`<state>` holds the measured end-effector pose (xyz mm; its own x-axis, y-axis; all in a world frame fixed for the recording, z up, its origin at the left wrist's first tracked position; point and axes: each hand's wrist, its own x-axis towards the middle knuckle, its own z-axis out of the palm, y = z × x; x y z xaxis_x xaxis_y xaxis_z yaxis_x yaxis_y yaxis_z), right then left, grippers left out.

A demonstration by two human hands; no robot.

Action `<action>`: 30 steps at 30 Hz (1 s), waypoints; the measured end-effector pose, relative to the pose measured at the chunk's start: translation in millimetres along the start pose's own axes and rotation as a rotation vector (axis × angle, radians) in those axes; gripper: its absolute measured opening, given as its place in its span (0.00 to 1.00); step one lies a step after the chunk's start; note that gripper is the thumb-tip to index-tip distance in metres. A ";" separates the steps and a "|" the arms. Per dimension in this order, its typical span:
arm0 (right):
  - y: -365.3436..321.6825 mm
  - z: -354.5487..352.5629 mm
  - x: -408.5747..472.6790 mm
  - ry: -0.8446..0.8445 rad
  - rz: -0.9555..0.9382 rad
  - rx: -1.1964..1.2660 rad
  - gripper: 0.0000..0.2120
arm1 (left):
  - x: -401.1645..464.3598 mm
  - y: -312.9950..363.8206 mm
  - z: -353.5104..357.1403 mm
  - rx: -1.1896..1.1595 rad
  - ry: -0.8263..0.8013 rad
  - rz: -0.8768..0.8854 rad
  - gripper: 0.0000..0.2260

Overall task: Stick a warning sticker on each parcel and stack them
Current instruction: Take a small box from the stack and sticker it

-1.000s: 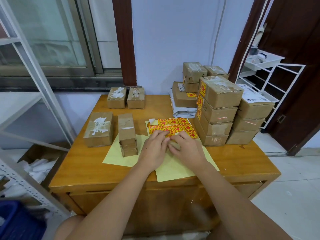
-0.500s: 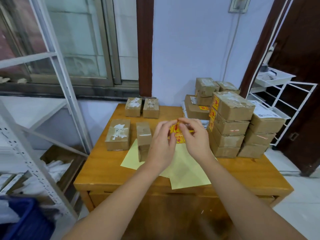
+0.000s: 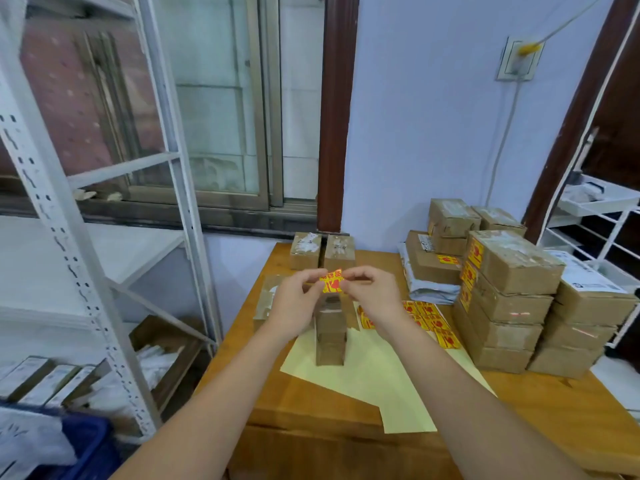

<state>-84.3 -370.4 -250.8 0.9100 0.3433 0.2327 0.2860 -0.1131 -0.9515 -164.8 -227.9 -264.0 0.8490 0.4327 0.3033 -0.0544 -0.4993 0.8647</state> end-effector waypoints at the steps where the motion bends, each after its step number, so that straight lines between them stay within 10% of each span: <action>1: 1.6 2.6 2.2 -0.010 0.024 -0.011 0.08 | 2.3 -3.7 -0.4 0.017 -0.012 -0.013 0.13; 30: 31.0 20.7 10.3 -0.011 -0.027 -0.362 0.06 | 2.8 -41.0 9.2 0.244 -0.099 0.042 0.17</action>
<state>-72.3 -351.1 -282.0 0.8982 0.3599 0.2524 0.3990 -0.4265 -0.8117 -155.3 -213.1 -302.3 0.8965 0.3386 0.2858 0.0277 -0.6865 0.7266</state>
